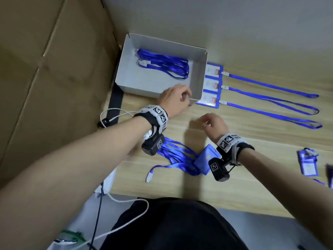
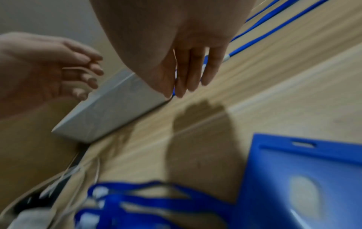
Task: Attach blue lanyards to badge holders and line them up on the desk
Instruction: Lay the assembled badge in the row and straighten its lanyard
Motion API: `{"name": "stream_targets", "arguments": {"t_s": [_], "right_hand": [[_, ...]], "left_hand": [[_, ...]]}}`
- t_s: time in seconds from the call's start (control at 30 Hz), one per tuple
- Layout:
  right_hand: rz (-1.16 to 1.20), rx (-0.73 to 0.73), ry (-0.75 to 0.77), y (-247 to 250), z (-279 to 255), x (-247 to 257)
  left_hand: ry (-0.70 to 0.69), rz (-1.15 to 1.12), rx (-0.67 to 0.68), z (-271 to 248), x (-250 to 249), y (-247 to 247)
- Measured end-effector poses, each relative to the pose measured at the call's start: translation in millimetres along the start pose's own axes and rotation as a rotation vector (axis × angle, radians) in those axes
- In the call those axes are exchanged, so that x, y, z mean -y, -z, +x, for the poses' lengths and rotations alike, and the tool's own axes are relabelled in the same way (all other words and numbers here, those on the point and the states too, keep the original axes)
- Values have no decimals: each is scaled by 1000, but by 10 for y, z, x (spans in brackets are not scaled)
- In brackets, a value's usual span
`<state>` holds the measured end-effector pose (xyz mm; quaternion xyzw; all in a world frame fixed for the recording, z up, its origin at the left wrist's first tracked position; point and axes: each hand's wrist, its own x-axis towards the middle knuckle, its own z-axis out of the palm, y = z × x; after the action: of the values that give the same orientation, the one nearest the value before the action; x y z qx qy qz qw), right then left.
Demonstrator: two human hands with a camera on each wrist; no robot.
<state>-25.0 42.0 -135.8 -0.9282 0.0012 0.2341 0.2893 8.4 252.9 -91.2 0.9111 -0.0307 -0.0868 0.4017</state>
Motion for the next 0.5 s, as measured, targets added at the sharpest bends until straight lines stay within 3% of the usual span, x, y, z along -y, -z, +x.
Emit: {"name": "stream_targets", "arguments": {"t_s": [0.13,0.2,0.33,0.4,0.5], "right_hand": [[-212,276,132,-396,-300,107],[-327,291,166,-586,-392,126],[-391,240,229,-764,-447,147],[-286,201,223,-742,-480,182],[151,232,97,-590,-571,280]], "left_hand": [[102,252,254,-506,258,-204],[126,376,322,-721,452,-278],[132,419,389,-921,665,-368],[90,447,416,-955,656,-393],[40,452,409,-959,552,-405]]}}
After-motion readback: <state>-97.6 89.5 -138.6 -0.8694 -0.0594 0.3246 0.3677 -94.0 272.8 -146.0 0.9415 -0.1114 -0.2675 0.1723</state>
